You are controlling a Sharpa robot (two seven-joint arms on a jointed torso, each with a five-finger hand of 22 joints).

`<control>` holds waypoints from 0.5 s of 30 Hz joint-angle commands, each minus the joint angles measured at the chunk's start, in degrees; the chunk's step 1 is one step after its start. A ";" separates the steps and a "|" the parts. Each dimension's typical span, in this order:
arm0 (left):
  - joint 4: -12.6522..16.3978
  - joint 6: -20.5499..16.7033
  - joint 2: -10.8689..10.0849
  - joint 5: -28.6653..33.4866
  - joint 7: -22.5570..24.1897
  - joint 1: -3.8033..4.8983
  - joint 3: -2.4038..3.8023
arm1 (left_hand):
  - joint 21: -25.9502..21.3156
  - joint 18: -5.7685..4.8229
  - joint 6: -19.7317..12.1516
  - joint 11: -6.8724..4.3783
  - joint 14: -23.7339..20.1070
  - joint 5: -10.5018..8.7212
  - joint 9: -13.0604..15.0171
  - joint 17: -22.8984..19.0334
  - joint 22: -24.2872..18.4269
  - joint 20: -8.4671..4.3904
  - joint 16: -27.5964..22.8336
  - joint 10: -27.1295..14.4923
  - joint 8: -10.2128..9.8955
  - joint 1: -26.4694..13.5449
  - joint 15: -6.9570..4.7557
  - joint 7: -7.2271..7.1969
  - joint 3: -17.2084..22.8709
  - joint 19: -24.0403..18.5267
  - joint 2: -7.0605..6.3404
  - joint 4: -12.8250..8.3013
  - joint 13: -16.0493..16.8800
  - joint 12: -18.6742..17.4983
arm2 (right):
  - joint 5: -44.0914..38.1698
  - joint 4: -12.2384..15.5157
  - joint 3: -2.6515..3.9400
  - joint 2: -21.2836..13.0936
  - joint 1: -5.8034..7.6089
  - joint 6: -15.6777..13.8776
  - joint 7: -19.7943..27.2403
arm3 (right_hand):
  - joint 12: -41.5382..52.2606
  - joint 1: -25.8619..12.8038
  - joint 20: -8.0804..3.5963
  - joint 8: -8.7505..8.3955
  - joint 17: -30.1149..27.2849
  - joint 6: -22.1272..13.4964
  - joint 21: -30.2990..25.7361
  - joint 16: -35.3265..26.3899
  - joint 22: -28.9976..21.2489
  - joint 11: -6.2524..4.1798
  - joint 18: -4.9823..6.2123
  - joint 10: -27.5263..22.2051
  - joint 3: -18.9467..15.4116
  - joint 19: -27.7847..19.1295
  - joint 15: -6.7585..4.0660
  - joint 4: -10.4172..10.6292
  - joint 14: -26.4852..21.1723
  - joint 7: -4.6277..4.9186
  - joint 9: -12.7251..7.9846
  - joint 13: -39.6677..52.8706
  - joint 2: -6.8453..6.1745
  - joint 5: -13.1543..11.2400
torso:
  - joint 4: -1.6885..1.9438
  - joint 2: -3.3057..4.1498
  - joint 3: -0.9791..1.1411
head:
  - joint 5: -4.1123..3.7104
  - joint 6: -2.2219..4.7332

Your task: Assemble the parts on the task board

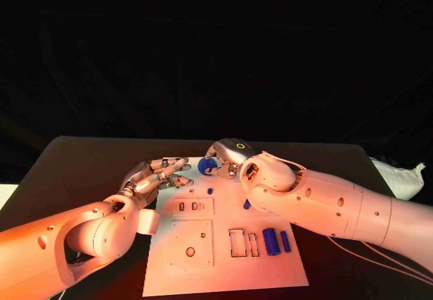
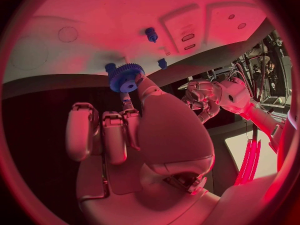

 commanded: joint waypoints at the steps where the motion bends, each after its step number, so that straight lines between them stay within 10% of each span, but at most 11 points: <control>1: -0.01 0.73 0.20 0.12 0.49 0.00 0.03 | -0.24 -0.01 -0.22 0.15 -0.37 -0.15 -0.09 0.06 0.08 -0.01 0.38 -0.27 -0.30 0.06 0.12 0.36 -0.13 0.33 0.30 -0.33 -0.09 -0.09 | -1.91 -1.07 -0.23 0.89 -0.04 1.80 -0.08 | -0.15 -0.28 -0.03 0.46 11.73 2.57 0.37 0.12 0.05 -0.35 -0.74 1.84 0.27 0.27 -0.39 0.04 5.22 -1.65 0.88 7.87 0.42 -0.01 | -0.09 -0.02 0.01 | 0.07 0.02; 15: 0.38 0.83 0.25 0.12 0.52 0.00 0.03 | -0.26 -0.01 -0.19 0.14 -0.40 -0.16 -0.08 0.15 0.09 -0.01 0.41 -0.25 -0.29 0.05 0.12 0.34 -0.08 0.33 0.33 -0.37 -0.08 -0.07 | -2.20 -3.88 -0.96 2.80 -0.47 5.54 -0.60 | -0.79 -0.91 0.00 0.13 11.39 2.34 0.42 -0.04 0.17 -0.24 -0.77 1.50 0.41 0.27 -0.32 0.12 5.14 -1.51 0.83 7.40 -0.03 -0.09 | -0.03 0.07 0.05 | 0.32 -0.65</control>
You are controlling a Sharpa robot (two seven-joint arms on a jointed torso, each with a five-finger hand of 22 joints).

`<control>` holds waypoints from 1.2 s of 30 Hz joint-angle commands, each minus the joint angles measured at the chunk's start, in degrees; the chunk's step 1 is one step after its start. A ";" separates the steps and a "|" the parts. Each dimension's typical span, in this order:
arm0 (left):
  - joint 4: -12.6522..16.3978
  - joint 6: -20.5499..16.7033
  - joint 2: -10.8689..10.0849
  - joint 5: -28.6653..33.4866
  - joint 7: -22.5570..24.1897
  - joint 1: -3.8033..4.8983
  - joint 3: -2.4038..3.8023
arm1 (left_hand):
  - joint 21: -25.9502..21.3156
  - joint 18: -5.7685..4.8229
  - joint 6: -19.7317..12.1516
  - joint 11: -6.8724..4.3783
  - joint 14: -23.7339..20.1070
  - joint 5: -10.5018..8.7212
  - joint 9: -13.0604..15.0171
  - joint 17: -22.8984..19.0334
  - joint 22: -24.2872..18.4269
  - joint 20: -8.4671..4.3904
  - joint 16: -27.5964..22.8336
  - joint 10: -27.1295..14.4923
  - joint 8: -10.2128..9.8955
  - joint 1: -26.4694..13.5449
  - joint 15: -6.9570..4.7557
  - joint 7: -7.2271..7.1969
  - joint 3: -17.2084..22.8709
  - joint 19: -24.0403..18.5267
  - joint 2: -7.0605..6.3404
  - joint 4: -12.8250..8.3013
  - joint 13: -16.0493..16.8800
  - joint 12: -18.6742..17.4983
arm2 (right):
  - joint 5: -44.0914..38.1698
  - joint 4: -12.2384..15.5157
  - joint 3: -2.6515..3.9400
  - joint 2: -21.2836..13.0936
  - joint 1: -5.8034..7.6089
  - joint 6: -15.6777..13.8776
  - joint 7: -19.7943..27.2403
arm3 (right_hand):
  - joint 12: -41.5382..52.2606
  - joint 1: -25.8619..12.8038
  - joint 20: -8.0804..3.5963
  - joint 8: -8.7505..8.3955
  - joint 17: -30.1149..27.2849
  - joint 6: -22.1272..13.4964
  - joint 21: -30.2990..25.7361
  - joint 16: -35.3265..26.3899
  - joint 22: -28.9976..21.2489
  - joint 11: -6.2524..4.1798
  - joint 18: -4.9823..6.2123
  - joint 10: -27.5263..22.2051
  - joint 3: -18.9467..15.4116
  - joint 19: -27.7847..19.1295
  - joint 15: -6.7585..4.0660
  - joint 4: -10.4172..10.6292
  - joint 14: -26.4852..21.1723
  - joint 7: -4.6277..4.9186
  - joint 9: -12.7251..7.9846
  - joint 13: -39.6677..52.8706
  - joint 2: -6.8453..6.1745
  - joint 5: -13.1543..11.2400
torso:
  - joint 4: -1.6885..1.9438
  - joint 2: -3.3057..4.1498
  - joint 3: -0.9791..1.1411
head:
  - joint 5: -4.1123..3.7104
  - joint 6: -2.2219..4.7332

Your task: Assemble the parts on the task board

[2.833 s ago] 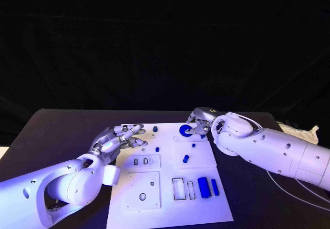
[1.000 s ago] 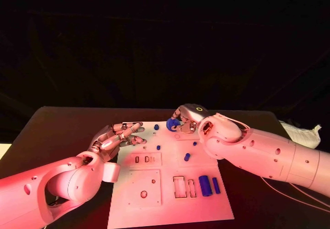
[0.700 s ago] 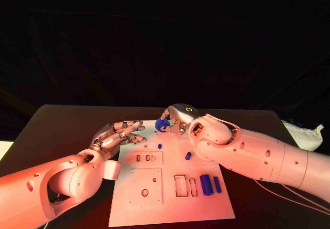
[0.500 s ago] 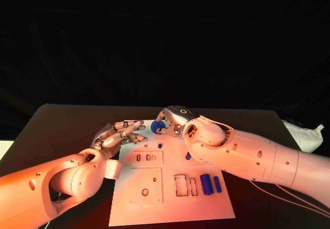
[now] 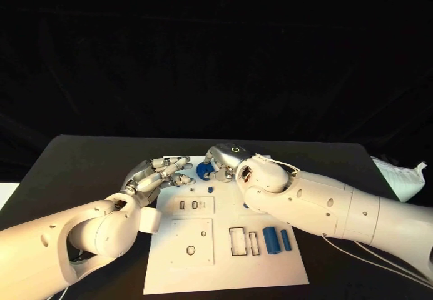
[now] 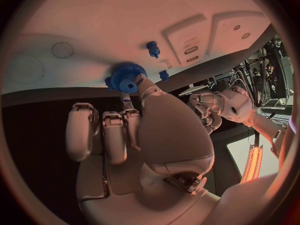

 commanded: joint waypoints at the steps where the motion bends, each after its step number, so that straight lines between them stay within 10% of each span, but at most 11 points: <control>1: 0.30 0.83 0.05 0.11 0.50 0.01 0.03 | -0.26 -0.02 -0.19 0.14 -0.40 -0.16 -0.08 0.06 0.09 -0.01 0.17 -0.25 -0.29 0.05 0.12 0.34 -0.08 0.33 0.33 -0.37 -0.09 -0.07 | -1.16 -0.36 -0.13 0.10 -0.15 2.80 -0.59 | -0.28 -0.68 0.00 0.08 11.39 2.31 0.10 -0.04 0.06 -0.23 -0.78 1.49 0.40 0.27 -0.31 0.14 5.14 -1.49 0.83 7.32 -0.36 0.17 | 0.05 -0.01 -0.03 | 0.03 -0.36; 12: 0.41 0.90 0.01 0.13 0.49 0.02 0.04 | -0.26 -0.02 -0.19 0.14 -0.40 -0.16 -0.08 0.06 0.09 -0.01 0.17 -0.25 -0.29 0.05 0.12 0.34 -0.08 0.33 0.33 -0.37 -0.09 -0.07 | -0.75 -1.22 -0.21 0.94 -0.17 1.42 -0.47 | -2.03 -3.11 0.54 -2.00 11.14 -0.47 0.16 -0.17 0.21 0.76 -0.83 0.54 0.23 0.18 0.47 0.99 5.08 -0.31 0.21 6.12 -1.94 -0.56 | -0.12 -0.01 -0.01 | 0.18 -0.30; 25: 0.52 0.90 -0.05 0.13 0.40 0.02 0.04 | -0.27 -0.02 -0.19 0.14 -0.43 -0.16 -0.07 0.14 0.09 0.00 0.19 -0.25 -0.30 0.00 0.13 0.35 -0.05 0.33 0.38 -0.37 -0.08 -0.06 | 0.70 -1.54 -0.25 0.59 -0.13 1.28 -0.14 | -4.96 -12.73 1.75 -1.81 11.78 -4.69 0.26 0.11 0.34 1.86 -0.78 -1.10 -4.25 -0.01 1.55 7.52 5.19 0.67 0.01 4.09 -2.78 1.30 | -0.15 0.02 0.15 | 0.28 -0.25; 36: 0.48 0.87 -0.14 0.14 0.41 0.02 0.04 | -0.27 -0.02 -0.20 0.14 -0.45 -0.16 -0.07 0.16 0.09 0.00 0.20 -0.26 -0.31 0.01 0.13 0.35 -0.02 0.33 0.39 -0.39 -0.08 -0.06 | 2.20 3.86 -0.05 -4.71 -0.30 -7.34 1.66 | -4.12 -10.34 1.70 -1.71 12.33 -4.26 0.59 0.36 0.87 1.71 -0.86 -0.54 -3.57 0.23 1.46 6.06 5.31 0.53 0.15 4.86 -2.27 2.66 | -0.38 0.00 0.24 | 0.29 0.18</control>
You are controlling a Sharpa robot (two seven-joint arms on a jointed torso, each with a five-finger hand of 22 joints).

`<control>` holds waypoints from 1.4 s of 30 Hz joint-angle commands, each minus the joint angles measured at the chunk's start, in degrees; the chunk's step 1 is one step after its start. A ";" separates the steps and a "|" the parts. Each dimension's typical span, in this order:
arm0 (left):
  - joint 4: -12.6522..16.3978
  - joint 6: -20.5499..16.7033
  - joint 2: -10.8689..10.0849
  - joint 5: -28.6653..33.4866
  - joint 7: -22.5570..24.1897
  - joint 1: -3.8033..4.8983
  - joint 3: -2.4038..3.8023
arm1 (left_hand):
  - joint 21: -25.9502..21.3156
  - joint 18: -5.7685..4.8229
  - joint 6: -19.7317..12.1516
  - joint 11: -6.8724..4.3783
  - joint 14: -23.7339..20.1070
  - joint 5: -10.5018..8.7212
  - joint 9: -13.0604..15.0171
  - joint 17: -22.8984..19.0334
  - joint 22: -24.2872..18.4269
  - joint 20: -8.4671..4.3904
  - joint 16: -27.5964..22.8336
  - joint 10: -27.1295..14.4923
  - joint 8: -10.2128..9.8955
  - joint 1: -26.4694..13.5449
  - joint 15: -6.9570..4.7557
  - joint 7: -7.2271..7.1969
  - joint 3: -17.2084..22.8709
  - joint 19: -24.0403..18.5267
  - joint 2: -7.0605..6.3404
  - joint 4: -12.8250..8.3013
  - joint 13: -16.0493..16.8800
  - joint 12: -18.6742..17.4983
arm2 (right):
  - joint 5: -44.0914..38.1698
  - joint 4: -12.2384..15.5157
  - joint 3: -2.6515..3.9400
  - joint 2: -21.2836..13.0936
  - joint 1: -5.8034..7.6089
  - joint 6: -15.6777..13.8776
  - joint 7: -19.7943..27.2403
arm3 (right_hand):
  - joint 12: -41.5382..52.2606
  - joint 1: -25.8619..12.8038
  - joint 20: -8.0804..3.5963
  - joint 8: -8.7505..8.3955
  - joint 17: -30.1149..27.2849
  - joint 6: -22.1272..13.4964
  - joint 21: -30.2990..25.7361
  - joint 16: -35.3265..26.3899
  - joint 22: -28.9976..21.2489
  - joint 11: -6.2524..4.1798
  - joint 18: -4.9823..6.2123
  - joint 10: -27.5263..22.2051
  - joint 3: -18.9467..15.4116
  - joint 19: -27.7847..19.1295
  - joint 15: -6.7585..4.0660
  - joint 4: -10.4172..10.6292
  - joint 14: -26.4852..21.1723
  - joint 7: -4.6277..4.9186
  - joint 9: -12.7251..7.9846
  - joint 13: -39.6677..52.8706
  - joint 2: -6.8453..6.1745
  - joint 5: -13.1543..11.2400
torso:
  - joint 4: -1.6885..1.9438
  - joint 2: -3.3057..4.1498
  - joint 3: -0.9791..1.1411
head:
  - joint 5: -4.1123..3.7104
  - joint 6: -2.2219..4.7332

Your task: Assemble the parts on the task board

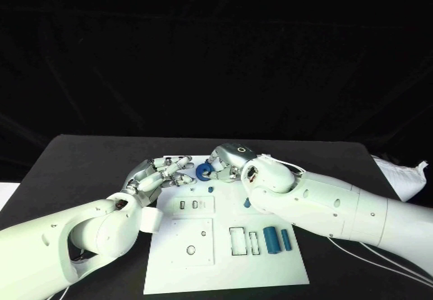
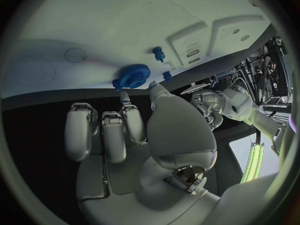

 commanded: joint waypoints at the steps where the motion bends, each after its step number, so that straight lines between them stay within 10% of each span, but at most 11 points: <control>1: 0.11 0.85 -0.04 0.11 0.41 0.02 0.04 | -0.27 -0.01 -0.20 0.14 -0.45 -0.16 -0.08 0.08 0.09 0.00 0.20 -0.27 -0.31 0.01 0.13 0.35 -0.02 0.33 0.39 -0.39 -0.08 -0.06 | 1.26 2.62 0.29 -2.81 -0.09 -5.57 1.73 | 0.35 1.67 0.13 0.20 12.39 0.66 0.33 0.38 0.15 -0.05 -0.88 0.44 0.45 0.16 0.18 -0.80 5.51 -0.16 0.10 4.97 0.04 0.17 | -0.19 -0.07 0.00 | 0.04 0.25; 13: -0.34 0.82 -0.33 0.18 0.46 0.01 0.03 | -0.29 -0.01 -0.21 0.14 -0.50 -0.15 -0.08 0.15 0.10 -0.01 0.21 -0.29 -0.33 0.06 0.13 0.34 0.06 0.32 0.43 -0.47 -0.09 -0.06 | 6.90 8.91 1.50 -11.52 0.01 -4.00 4.80 | 0.65 4.95 0.02 0.00 12.91 0.86 0.64 0.61 0.74 -0.13 -0.99 0.68 1.65 0.37 0.09 -2.73 5.62 -0.17 0.05 5.36 0.34 0.62 | -2.04 -0.36 0.22 | 0.87 0.98; 30: -1.26 0.84 -0.14 0.19 0.53 0.01 0.03 | -0.29 -0.01 -0.21 0.14 -0.50 -0.15 -0.08 0.15 0.10 -0.01 0.21 -0.29 -0.33 0.06 0.13 0.34 0.06 0.32 0.43 -0.47 -0.09 -0.06 | 6.28 4.21 0.08 -3.69 -0.06 4.91 2.95 | 1.42 7.21 -0.66 -0.27 13.34 -4.31 0.91 0.80 1.25 -1.21 -1.06 1.29 3.07 0.54 -0.80 -4.75 5.71 -1.39 -0.57 6.12 1.83 -0.90 | -0.77 -0.52 -0.18 | 0.51 0.55; 42: -1.47 0.83 -0.16 0.19 0.54 0.01 0.03 | -0.29 -0.01 -0.21 0.14 -0.50 -0.15 -0.08 0.15 0.10 -0.01 0.21 -0.29 -0.33 0.06 0.13 0.34 0.06 0.32 0.43 -0.47 -0.09 -0.06 | 4.48 -0.22 -0.42 1.10 -0.04 7.14 1.34 | 1.66 7.09 -1.91 -0.56 13.55 -13.28 1.02 0.88 1.51 -3.01 -1.09 1.59 3.24 0.66 -2.29 -5.63 5.75 -2.33 -0.86 6.47 2.34 -1.39 | -0.89 -0.54 -0.13 | 0.57 0.74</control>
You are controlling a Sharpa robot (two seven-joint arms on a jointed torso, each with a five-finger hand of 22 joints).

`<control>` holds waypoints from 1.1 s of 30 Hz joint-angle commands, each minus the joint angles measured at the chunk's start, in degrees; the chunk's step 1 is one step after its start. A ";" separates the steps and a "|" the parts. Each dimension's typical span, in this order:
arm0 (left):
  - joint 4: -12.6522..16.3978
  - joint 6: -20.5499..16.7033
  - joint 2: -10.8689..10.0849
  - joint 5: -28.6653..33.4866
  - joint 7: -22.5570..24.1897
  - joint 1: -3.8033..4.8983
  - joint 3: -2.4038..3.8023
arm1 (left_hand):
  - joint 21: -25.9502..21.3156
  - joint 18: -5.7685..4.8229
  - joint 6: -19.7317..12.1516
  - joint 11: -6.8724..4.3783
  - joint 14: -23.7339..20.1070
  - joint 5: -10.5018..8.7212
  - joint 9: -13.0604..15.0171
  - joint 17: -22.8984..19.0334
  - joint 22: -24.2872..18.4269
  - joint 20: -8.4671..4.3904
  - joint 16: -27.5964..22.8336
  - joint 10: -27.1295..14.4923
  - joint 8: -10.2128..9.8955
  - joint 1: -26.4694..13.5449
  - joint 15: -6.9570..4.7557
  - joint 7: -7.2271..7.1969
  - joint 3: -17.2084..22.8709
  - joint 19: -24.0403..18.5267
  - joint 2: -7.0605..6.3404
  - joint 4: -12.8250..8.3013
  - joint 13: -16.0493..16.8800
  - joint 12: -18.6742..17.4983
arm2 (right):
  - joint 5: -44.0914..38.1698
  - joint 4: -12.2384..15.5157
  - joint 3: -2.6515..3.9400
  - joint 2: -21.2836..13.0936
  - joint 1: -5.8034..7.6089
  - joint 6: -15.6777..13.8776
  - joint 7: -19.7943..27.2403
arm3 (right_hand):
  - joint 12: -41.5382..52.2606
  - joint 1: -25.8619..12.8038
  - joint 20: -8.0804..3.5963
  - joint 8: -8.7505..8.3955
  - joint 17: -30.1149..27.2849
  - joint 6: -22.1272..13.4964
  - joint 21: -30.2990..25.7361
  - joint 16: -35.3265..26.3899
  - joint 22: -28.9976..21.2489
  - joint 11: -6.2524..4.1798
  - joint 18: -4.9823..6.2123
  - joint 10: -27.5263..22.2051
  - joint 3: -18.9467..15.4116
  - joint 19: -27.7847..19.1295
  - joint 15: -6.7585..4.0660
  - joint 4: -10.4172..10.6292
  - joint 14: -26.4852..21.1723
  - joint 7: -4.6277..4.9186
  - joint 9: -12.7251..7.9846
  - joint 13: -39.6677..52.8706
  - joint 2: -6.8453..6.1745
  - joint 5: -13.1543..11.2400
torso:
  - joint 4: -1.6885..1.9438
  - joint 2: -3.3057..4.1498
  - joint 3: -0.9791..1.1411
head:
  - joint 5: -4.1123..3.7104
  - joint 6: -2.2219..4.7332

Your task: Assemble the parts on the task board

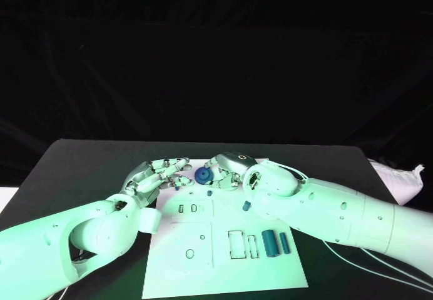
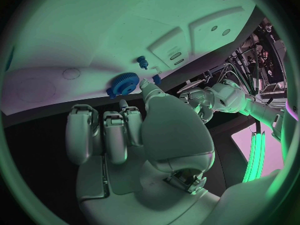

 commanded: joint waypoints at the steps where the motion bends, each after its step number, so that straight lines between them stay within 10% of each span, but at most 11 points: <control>1: 0.04 0.82 0.09 0.13 0.51 0.03 0.04 | -0.29 -0.01 -0.21 0.14 -0.30 -0.14 -0.08 0.07 0.10 0.00 0.21 -0.29 -0.33 0.06 -0.08 0.34 -0.11 0.32 0.43 -0.31 -0.09 -0.06 | -1.73 -0.72 -0.03 0.71 0.05 2.69 -1.22 | 0.36 0.11 -0.62 -0.21 13.53 -0.73 0.19 0.22 0.12 -0.64 -1.11 0.60 -0.13 -0.05 -0.59 -0.34 5.63 -0.24 -0.07 6.42 0.59 -0.30 | 0.04 0.00 0.01 | -0.04 0.03; 15: 0.00 0.73 0.13 0.13 0.41 0.03 0.04 | -0.31 -0.01 -0.18 0.13 -0.37 -0.15 -0.06 0.19 0.10 -0.01 0.23 -0.27 -0.32 0.07 -0.08 0.32 -0.02 0.31 0.46 -0.38 -0.08 -0.03 | -1.21 -3.41 -0.08 2.87 0.09 5.00 -2.53 | 0.43 -3.47 -1.02 0.32 13.48 4.46 0.16 0.19 0.15 -0.35 -1.16 0.83 -0.79 0.01 -0.67 1.87 5.63 -0.26 0.38 6.66 2.42 -0.48 | -0.03 0.07 0.07 | 0.12 -0.20; 25: -0.02 0.75 0.18 0.17 0.37 0.03 0.04 | -0.31 -0.01 -0.18 0.13 -0.37 -0.15 -0.06 0.19 0.10 -0.01 0.23 -0.27 -0.32 0.07 -0.08 0.32 -0.02 0.31 0.46 -0.38 -0.08 -0.03 | -1.28 -2.49 -0.09 2.04 -0.23 -7.71 -1.49 | 0.55 -3.61 0.18 0.05 13.51 2.69 0.29 0.20 0.43 1.34 -1.23 0.88 -1.02 0.18 0.85 1.61 5.63 0.97 0.18 6.87 2.33 0.21 | -0.21 0.02 0.15 | 0.17 -0.15; 33: -0.06 0.78 0.02 0.19 0.39 0.03 0.04 | -0.31 -0.01 -0.18 0.13 -0.37 -0.15 -0.06 0.19 0.10 -0.01 0.23 -0.27 -0.32 0.07 -0.08 0.32 -0.02 0.31 0.46 -0.38 -0.08 -0.03 | 7.12 2.25 0.61 -4.52 -0.74 -16.09 10.56 | -0.30 -1.49 0.76 0.34 12.94 5.02 0.26 -0.06 0.40 1.80 -1.19 0.38 -0.24 0.13 1.32 -0.51 5.51 1.47 0.38 6.37 1.47 -1.35 | -0.27 -0.04 0.14 | 0.11 0.15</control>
